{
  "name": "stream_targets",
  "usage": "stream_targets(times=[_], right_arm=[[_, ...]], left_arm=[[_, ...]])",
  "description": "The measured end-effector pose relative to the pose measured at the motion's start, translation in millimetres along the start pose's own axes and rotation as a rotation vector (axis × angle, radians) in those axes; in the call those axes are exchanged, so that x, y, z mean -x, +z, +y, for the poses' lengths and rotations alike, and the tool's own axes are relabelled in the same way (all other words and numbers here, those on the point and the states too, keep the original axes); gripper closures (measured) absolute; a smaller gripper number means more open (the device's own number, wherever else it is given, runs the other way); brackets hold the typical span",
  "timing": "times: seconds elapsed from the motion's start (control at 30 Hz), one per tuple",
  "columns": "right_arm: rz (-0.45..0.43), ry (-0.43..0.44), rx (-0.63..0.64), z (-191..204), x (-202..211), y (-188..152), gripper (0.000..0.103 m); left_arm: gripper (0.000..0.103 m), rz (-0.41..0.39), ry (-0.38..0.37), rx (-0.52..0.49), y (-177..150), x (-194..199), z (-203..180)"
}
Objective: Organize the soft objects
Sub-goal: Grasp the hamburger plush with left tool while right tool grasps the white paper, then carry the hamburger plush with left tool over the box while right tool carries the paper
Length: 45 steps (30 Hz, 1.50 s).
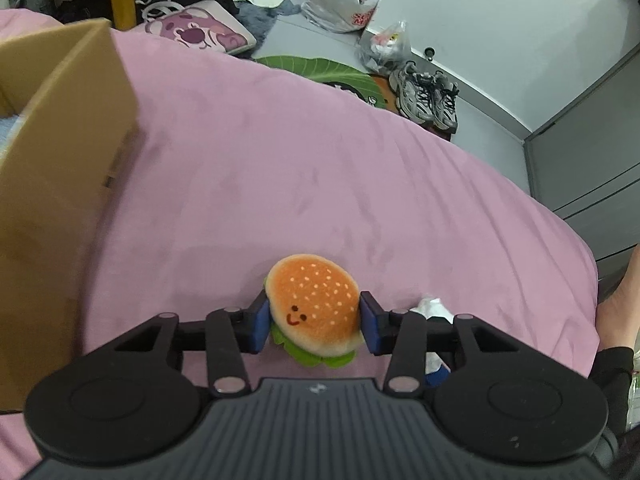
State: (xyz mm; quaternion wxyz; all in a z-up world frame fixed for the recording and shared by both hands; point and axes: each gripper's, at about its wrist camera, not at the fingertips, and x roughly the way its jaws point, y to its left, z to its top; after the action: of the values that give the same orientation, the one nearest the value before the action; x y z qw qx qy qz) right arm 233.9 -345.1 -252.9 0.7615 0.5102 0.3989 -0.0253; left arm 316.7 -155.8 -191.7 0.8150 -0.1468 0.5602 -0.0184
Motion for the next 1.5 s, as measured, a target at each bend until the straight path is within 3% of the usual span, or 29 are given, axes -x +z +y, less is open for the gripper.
stream_targets(times=[0.3,0.9,1.5], right_arm=[[-0.009,-0.041,0.169,27,19,-16,0.069],[-0.015,-0.087,0.362,74,58,-47,0.069],[-0.062,0.002,0.557,135,85,-78,0.068]], left_arm=[[0.059,-0.036,0.022,-0.010,-8,31,23],[0.059,-0.127,0.018,-0.021,-20,96,51],[0.058,-0.231,0.042,-0.058,-26,169,86]])
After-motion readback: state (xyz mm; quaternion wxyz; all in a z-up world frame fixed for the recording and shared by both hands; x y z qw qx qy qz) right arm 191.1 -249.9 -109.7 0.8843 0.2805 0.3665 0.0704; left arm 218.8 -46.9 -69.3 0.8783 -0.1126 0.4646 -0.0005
